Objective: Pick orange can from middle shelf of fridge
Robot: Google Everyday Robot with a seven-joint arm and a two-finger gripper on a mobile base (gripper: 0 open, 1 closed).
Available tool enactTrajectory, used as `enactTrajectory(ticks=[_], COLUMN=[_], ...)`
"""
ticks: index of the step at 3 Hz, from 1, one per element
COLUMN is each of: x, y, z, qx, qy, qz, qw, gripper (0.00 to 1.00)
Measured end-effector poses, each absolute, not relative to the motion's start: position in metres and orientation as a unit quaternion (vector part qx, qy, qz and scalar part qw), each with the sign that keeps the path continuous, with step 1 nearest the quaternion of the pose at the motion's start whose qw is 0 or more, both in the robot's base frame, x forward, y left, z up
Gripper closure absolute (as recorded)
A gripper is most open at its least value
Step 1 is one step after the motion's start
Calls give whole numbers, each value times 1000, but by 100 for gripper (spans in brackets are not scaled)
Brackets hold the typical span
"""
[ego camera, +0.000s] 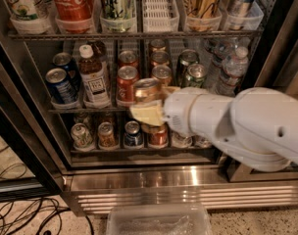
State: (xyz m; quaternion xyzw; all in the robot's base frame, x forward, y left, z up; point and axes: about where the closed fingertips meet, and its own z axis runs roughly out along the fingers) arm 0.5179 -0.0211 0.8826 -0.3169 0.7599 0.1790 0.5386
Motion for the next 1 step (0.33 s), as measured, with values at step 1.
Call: enactTrajectory(ticks=[1], x=[531], y=[-59], z=[882], qx=[-333], qy=[768], qz=[201], qw=[509], gripper=[100])
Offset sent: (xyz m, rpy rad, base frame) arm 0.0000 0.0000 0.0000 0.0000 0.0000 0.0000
